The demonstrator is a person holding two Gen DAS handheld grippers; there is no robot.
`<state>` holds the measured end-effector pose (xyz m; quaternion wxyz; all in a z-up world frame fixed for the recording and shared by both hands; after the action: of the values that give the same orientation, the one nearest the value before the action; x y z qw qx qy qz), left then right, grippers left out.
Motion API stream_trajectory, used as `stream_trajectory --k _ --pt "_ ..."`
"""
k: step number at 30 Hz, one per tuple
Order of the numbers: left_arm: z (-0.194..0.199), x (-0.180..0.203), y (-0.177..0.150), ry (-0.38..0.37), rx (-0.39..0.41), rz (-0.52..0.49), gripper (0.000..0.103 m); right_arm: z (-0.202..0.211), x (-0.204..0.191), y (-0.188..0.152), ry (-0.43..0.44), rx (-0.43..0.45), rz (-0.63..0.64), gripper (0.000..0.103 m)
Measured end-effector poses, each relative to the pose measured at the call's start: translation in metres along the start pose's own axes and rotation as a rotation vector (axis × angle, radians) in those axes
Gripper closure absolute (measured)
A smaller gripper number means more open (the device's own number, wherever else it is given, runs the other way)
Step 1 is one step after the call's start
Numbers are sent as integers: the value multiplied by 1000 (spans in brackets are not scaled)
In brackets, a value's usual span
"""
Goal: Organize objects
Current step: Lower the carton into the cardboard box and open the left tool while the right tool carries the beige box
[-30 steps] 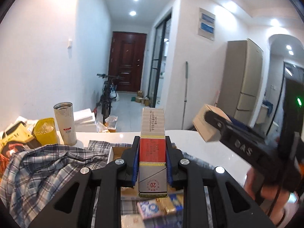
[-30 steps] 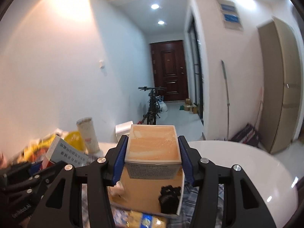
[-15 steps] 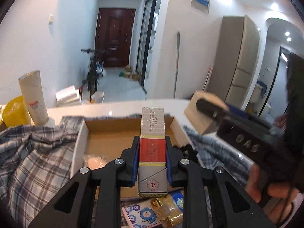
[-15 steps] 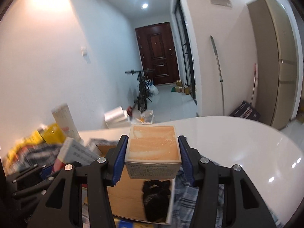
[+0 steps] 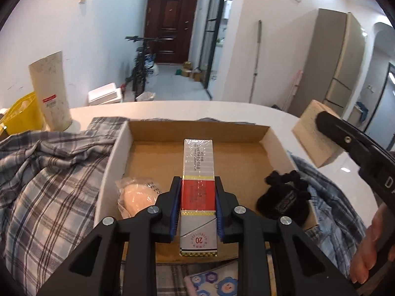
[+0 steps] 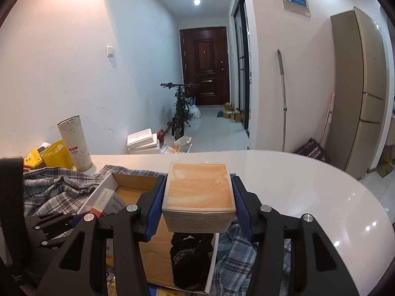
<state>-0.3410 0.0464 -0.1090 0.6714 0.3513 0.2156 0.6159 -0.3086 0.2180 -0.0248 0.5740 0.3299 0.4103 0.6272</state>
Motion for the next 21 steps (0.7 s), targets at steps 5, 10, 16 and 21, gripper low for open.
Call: stream_trajectory --k 5,10,16,21 --pt "-4 -19 -10 26 -60 78 79 -3 2 -2 -20 -7 13 52" --pt "-2 -23 -13 42 -57 57 79 -7 1 -8 18 -40 -12 52" --pt "2 -21 -18 58 -58 8 79 -13 -4 -15 52 -73 -27 52" --pt "9 -23 -16 19 -46 51 71 -14 -6 -17 60 -80 -33 52"
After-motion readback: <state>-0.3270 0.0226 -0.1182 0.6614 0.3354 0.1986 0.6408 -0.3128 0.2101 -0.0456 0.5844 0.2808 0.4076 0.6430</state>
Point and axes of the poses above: each gripper's, at about its wrist camera, not at the fingertips, and z roughly against the way its jaws point, x to its right, y to its top, the point moved 9 cm from there along -z, roughly the way its jaws point, and after that the axes turned 1 degree about -y, right-handed, at the moved point
